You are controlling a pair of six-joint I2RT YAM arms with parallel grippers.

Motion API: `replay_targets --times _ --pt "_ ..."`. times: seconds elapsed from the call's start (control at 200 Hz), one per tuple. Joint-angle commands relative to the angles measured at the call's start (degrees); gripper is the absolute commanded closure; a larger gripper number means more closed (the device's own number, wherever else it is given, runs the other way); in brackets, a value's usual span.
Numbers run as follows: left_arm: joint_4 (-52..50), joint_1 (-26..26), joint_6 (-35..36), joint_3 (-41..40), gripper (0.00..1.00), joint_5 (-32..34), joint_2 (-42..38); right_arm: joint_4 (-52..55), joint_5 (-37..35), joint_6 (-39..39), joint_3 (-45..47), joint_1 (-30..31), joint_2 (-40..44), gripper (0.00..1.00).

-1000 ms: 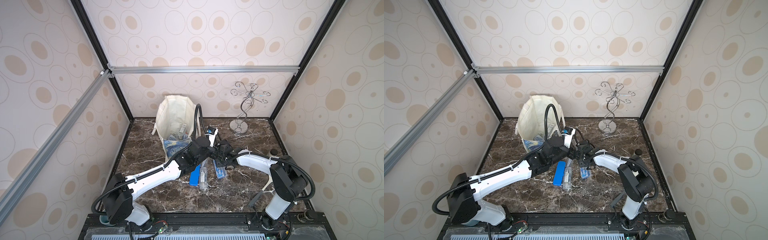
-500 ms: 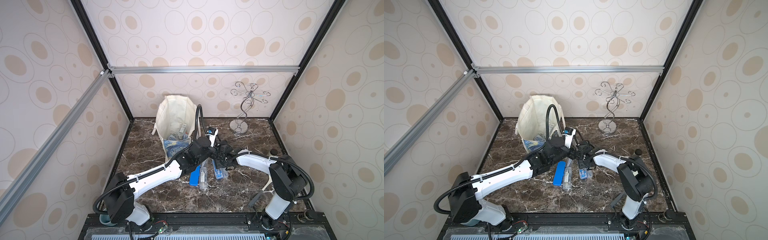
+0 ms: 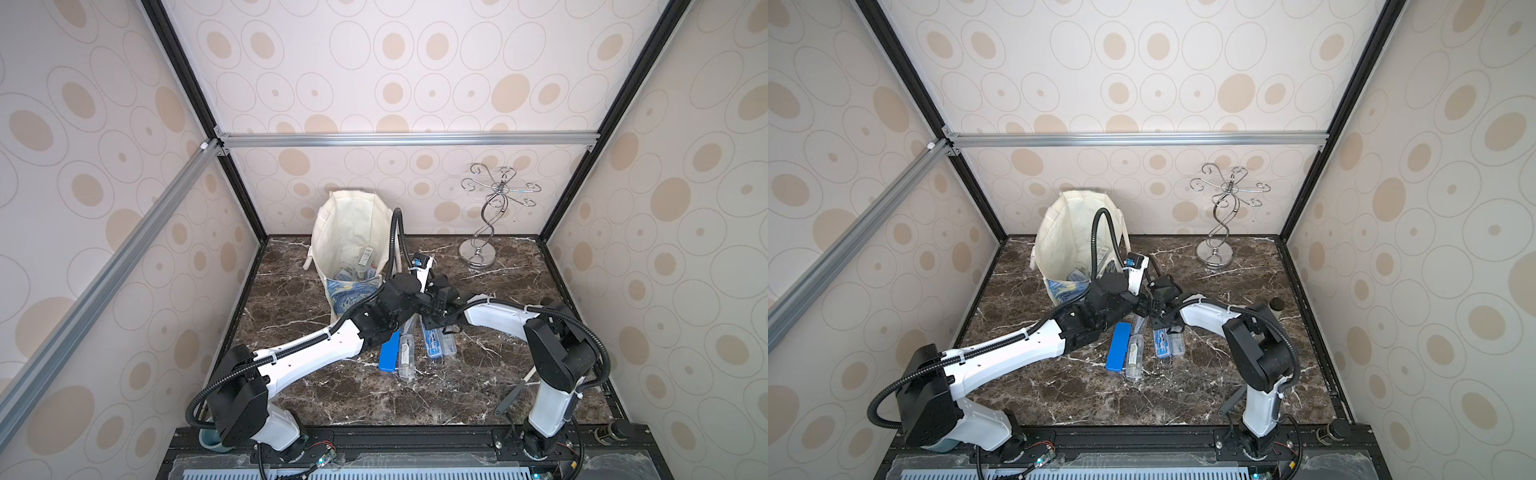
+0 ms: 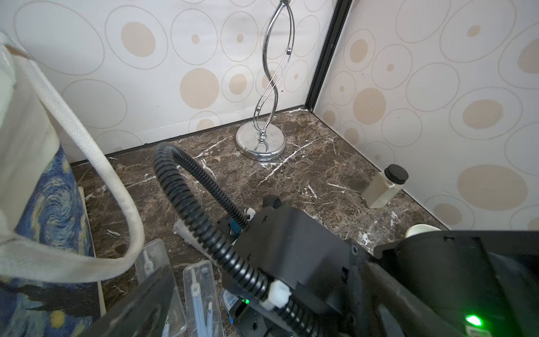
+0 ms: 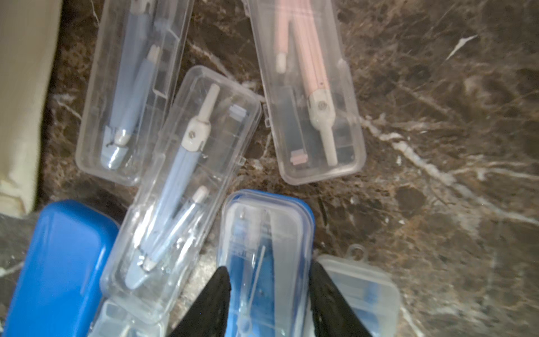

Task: Put the compass set into the canvas bag
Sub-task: Pick up the compass set at the center of the board.

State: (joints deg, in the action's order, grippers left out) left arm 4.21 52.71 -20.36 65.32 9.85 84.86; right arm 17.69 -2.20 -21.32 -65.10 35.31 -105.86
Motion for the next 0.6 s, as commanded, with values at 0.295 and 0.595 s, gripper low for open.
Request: replay_targets --times 0.295,0.595 --pt "-0.70 0.55 -0.05 0.70 0.00 0.15 -0.47 3.20 5.11 0.60 -0.53 0.54 -6.92 0.44" --pt "0.17 0.55 -0.52 -1.02 0.00 1.49 -2.35 6.74 0.42 1.54 2.35 2.60 -3.71 0.38"
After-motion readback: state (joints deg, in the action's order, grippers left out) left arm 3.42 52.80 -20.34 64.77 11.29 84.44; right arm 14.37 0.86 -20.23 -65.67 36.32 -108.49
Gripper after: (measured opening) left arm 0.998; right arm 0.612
